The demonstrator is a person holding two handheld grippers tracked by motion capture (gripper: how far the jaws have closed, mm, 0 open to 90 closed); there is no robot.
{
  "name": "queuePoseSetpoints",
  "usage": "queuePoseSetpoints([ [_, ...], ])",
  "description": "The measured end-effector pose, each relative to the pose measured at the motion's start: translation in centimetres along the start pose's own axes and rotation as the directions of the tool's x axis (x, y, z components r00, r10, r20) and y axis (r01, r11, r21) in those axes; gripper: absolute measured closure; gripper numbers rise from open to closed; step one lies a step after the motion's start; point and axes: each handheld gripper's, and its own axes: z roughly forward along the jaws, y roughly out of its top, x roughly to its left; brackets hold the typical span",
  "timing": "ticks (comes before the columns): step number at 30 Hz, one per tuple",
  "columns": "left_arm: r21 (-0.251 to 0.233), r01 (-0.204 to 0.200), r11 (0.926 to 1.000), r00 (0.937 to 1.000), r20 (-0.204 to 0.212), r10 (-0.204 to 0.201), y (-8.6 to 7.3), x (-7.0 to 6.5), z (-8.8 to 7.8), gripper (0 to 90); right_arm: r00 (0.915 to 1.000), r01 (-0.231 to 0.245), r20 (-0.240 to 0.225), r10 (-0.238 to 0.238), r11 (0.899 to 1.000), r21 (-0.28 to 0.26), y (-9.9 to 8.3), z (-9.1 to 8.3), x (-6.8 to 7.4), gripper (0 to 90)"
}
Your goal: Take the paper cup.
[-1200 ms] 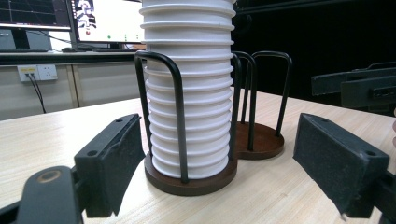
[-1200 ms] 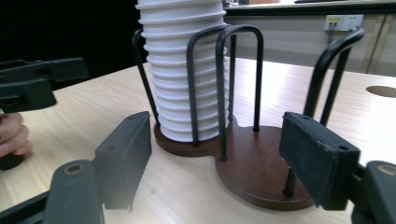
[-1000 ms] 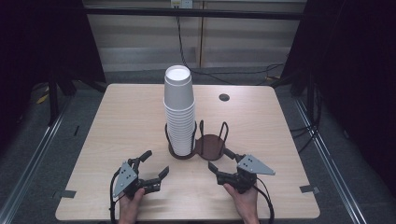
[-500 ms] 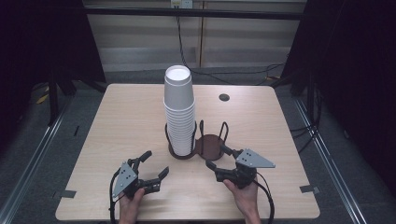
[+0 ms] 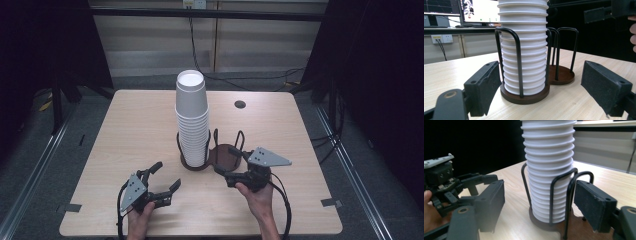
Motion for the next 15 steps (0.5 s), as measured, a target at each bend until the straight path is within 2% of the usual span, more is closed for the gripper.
queuePoseSetpoints([
  [2, 0.001, -0.011, 0.9999, 0.9999, -0.005, 0.011, 0.0, 0.1, 0.0, 15.7, 0.9998, -0.005, -0.021, 0.005, 1.000, 0.008, 0.5, 0.2, -0.2, 21.9],
  [3, -0.001, 0.001, 1.0000, 1.0000, 0.002, -0.001, 0.0, 0.0, 0.0, 15.7, 0.9996, -0.004, -0.029, 0.004, 1.000, 0.008, 0.7, 0.3, -0.3, 21.4],
  [4, 0.001, -0.014, 0.9999, 0.9999, -0.005, 0.014, 0.0, 0.1, 0.0, 15.6, 0.9994, -0.006, -0.036, 0.006, 1.000, 0.006, 0.9, 0.3, -0.4, 21.3],
  [10, 0.003, -0.016, 0.9999, 0.9999, -0.006, 0.016, 0.0, 0.1, 0.0, 15.7, 0.9986, 0.001, -0.053, -0.001, 1.000, 0.002, 2.3, 0.7, -0.7, 19.1],
  [12, 0.002, -0.011, 0.9999, 0.9999, -0.005, 0.011, 0.0, 0.1, 0.0, 15.6, 0.9979, -0.004, -0.065, 0.004, 1.000, 0.005, 2.8, 0.9, -0.7, 18.9],
  [13, 0.003, 0.004, 1.0000, 1.0000, 0.004, -0.004, 0.0, 0.0, 0.0, 15.6, 0.9975, -0.002, -0.070, 0.003, 1.000, 0.010, 3.1, 0.9, -0.7, 18.9],
  [15, 0.000, 0.002, 1.0000, 1.0000, 0.005, -0.002, 0.0, 0.0, 0.0, 15.6, 0.9970, 0.008, -0.076, -0.006, 1.000, 0.016, 3.8, 1.0, -0.7, 19.2],
])
